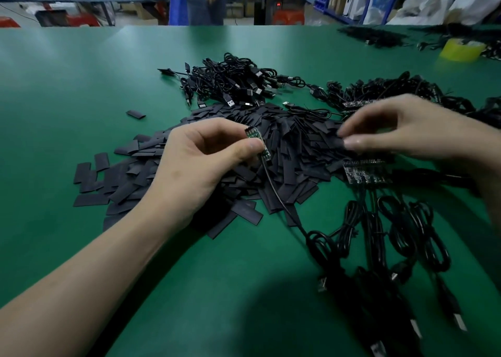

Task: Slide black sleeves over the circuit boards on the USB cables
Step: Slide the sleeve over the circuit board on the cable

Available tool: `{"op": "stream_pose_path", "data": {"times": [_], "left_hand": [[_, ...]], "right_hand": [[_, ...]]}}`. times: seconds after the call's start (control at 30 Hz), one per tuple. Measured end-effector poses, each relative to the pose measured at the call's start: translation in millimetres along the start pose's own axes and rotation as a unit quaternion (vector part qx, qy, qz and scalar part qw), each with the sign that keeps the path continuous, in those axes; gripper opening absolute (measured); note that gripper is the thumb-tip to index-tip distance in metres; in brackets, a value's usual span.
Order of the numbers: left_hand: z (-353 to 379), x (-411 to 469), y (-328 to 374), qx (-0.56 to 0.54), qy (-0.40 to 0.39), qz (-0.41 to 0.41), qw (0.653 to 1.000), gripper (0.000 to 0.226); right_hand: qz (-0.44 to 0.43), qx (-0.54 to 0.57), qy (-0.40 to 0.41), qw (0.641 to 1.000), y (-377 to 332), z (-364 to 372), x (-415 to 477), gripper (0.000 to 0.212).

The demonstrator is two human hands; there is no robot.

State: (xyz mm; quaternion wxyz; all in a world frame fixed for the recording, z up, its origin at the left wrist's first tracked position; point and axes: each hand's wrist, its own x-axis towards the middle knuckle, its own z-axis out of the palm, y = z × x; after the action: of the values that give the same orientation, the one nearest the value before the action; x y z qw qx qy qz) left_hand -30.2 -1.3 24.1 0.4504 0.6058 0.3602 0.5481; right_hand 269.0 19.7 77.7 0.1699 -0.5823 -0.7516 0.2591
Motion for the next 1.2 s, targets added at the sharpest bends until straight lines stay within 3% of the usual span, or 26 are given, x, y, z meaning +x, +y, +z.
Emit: {"op": "stream_pose_path", "data": {"times": [0.07,0.17,0.33,0.4,0.47,0.57,0.6,0.67,0.77,0.83,0.93,1.1,1.2], "left_hand": [[0.5,-0.4,-1.2,0.03,0.016,0.02,0.999,0.009],[0.3,0.6,-4.6,0.061,0.031,0.038,0.997,0.012],[-11.7,6.2,-8.8,0.179,-0.012,0.077,0.981,0.007],[-22.3,10.2,-10.4,0.326,-0.069,0.133,0.934,0.013],[-29.5,13.0,-11.7,0.462,-0.132,0.191,0.856,0.018],[-33.0,13.8,-11.6,0.534,-0.178,0.204,0.801,0.023],[-32.6,13.2,-11.0,0.543,-0.183,0.207,0.793,0.023],[-32.3,12.9,-10.5,0.549,-0.184,0.226,0.783,0.02],[-30.6,12.9,-11.5,0.537,-0.173,0.232,0.792,0.016],[-28.9,11.3,-13.5,0.512,-0.164,0.205,0.818,0.014],[-27.3,8.5,-14.9,0.481,-0.149,0.162,0.849,0.01],[-23.8,8.2,-13.5,0.416,-0.11,0.134,0.892,0.005],[-22.3,8.5,-11.4,0.377,-0.068,0.126,0.915,0.004]], "right_hand": [[-0.067,0.022,0.029,0.997,-24.1,14.5,0.6,0.038],[-0.134,0.045,-0.047,0.989,-56.6,52.2,4.2,0.032],[-0.093,0.282,-0.096,0.95,-71.5,85.4,0.6,0.023],[-0.077,0.359,-0.098,0.925,-68.9,76.6,-3.6,0.024],[-0.066,0.438,-0.117,0.889,-65.1,57.4,-6.1,0.022],[-0.077,0.509,-0.174,0.84,-62.6,14.2,-9.0,0.02],[-0.084,0.501,-0.181,0.842,-63.8,-0.5,-10.6,0.02],[-0.094,0.419,-0.143,0.892,-67.1,-24.1,-15.4,0.024],[-0.105,0.191,0.008,0.976,-71.3,-28.0,-21.2,0.033],[-0.085,0.053,0.063,0.993,-75.0,-8.3,-17.5,0.033],[-0.059,-0.092,0.066,0.992,-77.1,37.1,-5.5,0.033],[-0.038,0.001,0.081,0.996,-62.5,88.9,10.3,0.028],[-0.044,0.11,0.077,0.99,-56.3,101.3,14.0,0.029]]}}
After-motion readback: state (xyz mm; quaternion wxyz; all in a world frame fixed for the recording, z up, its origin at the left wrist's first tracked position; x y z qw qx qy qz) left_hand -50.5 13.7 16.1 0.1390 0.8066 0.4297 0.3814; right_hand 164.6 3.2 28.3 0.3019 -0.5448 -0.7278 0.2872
